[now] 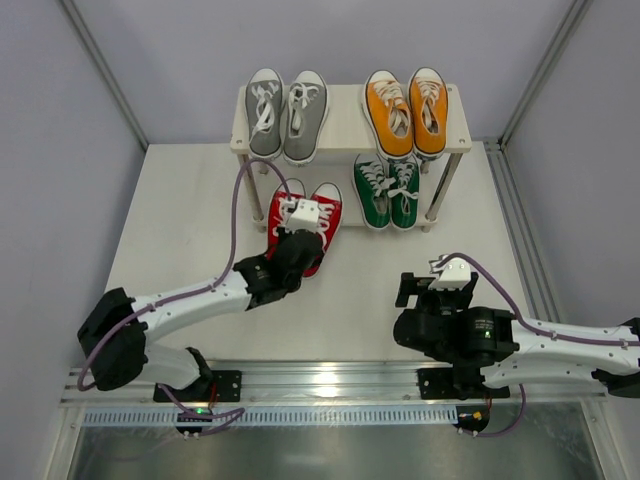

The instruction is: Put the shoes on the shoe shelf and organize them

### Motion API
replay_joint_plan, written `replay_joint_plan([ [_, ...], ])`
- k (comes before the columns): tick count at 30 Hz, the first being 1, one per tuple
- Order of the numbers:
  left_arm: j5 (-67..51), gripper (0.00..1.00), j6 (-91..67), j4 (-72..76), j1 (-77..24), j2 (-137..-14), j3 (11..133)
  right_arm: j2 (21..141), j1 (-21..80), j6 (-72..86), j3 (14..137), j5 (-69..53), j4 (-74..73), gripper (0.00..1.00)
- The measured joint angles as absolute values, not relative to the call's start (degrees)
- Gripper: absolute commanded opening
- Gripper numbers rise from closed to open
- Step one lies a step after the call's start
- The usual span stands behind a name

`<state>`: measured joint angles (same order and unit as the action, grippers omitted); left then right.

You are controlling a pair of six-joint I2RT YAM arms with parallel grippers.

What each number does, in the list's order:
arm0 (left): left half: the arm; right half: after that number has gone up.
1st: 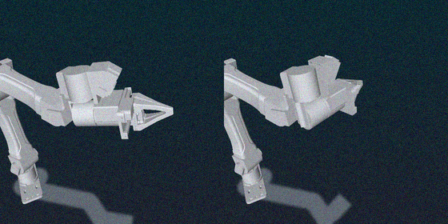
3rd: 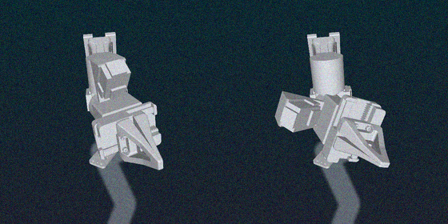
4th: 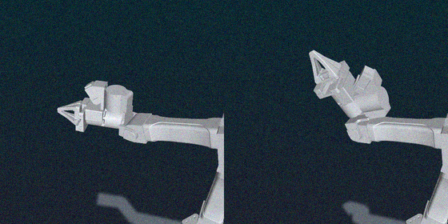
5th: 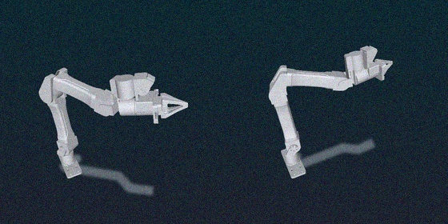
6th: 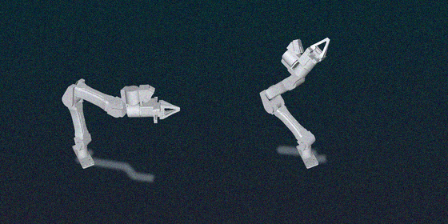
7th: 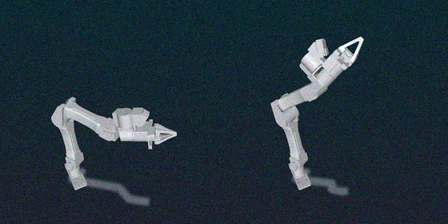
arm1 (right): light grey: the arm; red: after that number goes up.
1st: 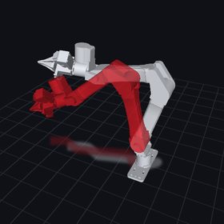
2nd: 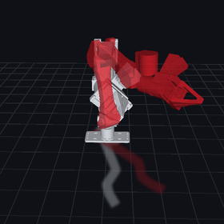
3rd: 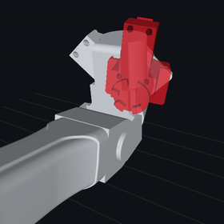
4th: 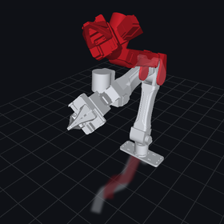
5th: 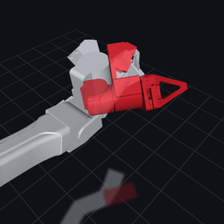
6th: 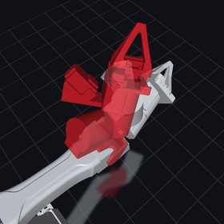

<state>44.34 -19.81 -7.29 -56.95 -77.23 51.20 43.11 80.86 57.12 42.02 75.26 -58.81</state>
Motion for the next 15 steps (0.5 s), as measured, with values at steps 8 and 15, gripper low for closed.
replay_joint_plan([
  [8, 35.4, 0.00, -14.7, -0.1, -45.2, -87.7, 58.0, 43.2, 80.9, 56.2, 42.0, 75.2, -58.5, 0.97],
  [15, 31.9, 0.00, -12.8, 5.1, -39.9, -96.0, 61.8, 43.5, 80.9, 55.6, 42.1, 74.5, -58.4, 0.97],
])
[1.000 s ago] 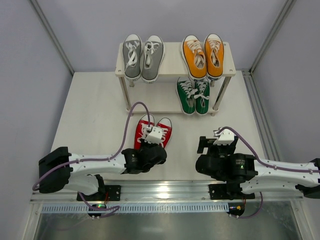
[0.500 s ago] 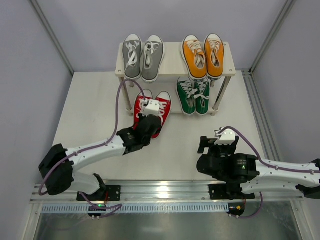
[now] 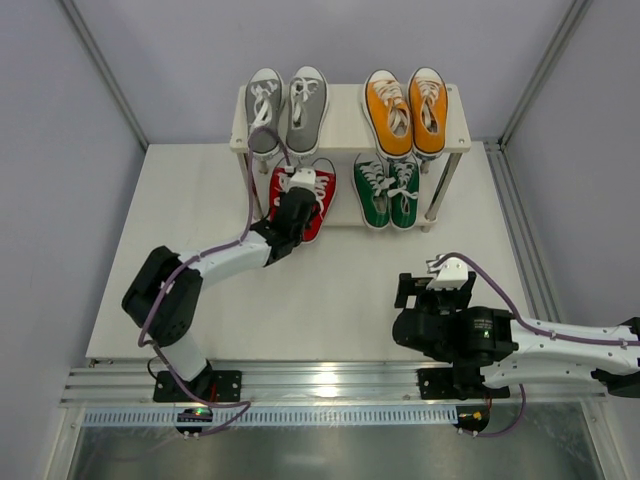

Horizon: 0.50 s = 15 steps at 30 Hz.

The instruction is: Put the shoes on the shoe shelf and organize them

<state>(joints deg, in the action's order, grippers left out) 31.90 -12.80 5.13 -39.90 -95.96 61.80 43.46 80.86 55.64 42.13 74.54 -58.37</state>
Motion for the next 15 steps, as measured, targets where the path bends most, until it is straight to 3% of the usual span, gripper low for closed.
replay_joint_plan([
  [15, 29.3, 0.00, -12.3, 13.7, -35.7, -103.2, 67.1, 45.8, 80.9, 54.4, 44.2, 73.1, -58.8, 0.97],
])
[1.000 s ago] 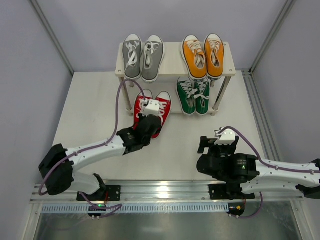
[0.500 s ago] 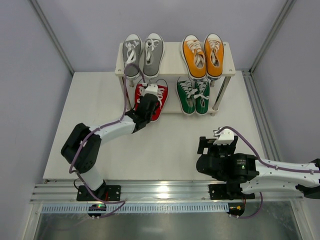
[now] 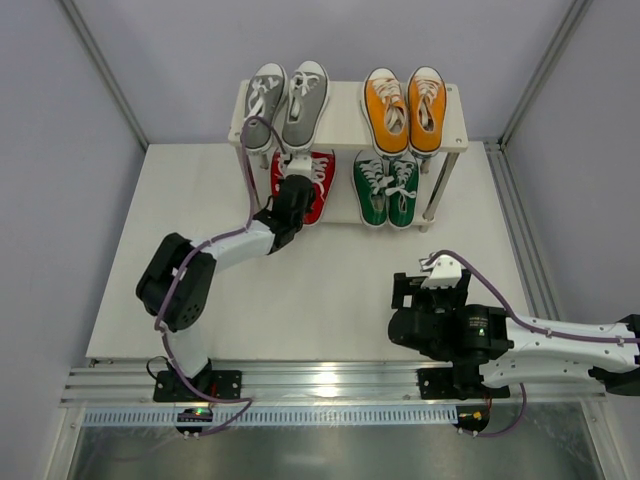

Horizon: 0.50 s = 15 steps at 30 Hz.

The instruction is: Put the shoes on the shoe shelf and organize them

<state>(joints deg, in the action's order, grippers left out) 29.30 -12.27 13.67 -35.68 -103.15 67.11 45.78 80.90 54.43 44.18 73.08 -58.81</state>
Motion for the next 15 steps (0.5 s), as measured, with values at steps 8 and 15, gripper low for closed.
replay_joint_plan([
  [8, 28.7, 0.00, -11.7, 22.1, -35.4, -105.8, 63.9, 46.1, 80.9, 53.9, 44.2, 72.2, -58.6, 0.97],
  [15, 28.2, 0.00, -9.4, 28.2, -35.3, -106.8, 61.9, 47.4, 80.9, 53.0, 44.2, 71.4, -57.5, 0.97],
])
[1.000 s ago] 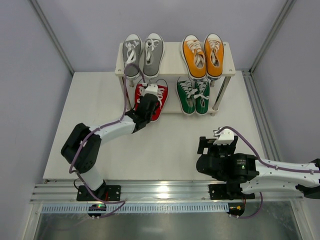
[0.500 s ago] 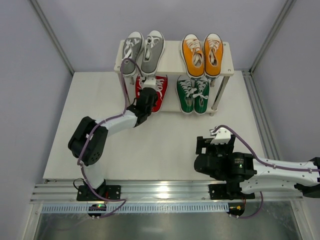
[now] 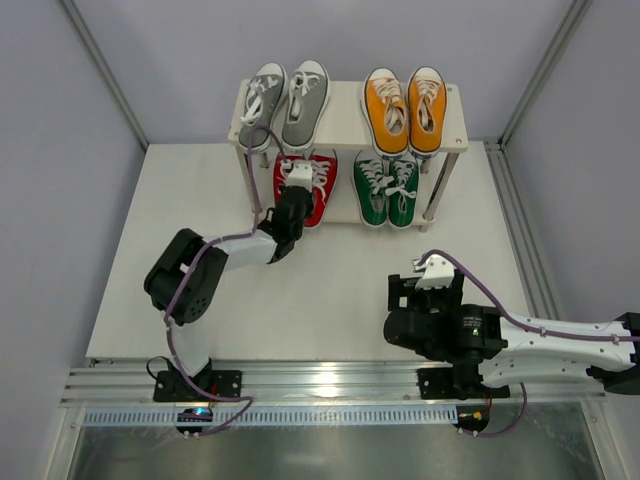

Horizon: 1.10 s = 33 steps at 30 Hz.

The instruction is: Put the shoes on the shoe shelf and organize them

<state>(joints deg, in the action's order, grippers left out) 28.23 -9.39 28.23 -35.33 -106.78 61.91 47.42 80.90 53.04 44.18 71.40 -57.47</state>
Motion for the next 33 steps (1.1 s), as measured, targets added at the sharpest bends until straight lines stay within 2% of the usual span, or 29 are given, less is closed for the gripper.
replay_joint_plan([
  [7, 27.9, 0.01, -6.4, 34.5, -35.2, -108.2, 60.8, 47.6, 80.9, 52.6, 44.2, 71.3, -57.1, 0.97],
  [8, 27.8, 0.12, -6.2, 35.1, -35.1, -108.4, 60.8, 47.6, 80.9, 52.6, 44.2, 71.3, -57.0, 0.97],
  [10, 27.7, 0.23, -5.6, 36.3, -35.1, -108.7, 60.8, 47.6, 80.9, 52.5, 44.2, 71.3, -57.0, 0.97],
  [11, 27.5, 0.34, -5.4, 37.3, -35.1, -108.7, 60.8, 47.6, 80.9, 52.4, 44.2, 71.2, -56.9, 0.97],
  [14, 27.0, 0.48, -5.5, 40.8, -34.7, -108.7, 60.9, 47.6, 80.9, 52.1, 44.2, 71.2, -56.5, 0.97],
  [22, 27.6, 0.56, -5.7, 41.7, -35.1, -104.6, 57.3, 47.6, 80.9, 49.8, 44.0, 70.7, -53.4, 0.98],
  [29, 30.5, 0.64, -5.4, 42.5, -42.0, -89.3, 50.1, 47.6, 80.9, 47.3, 42.4, 70.5, -49.3, 0.98],
  [33, 31.7, 0.64, -5.9, 38.0, -47.2, -78.7, 48.2, 47.5, 80.9, 46.2, 41.1, 70.3, -45.8, 0.98],
])
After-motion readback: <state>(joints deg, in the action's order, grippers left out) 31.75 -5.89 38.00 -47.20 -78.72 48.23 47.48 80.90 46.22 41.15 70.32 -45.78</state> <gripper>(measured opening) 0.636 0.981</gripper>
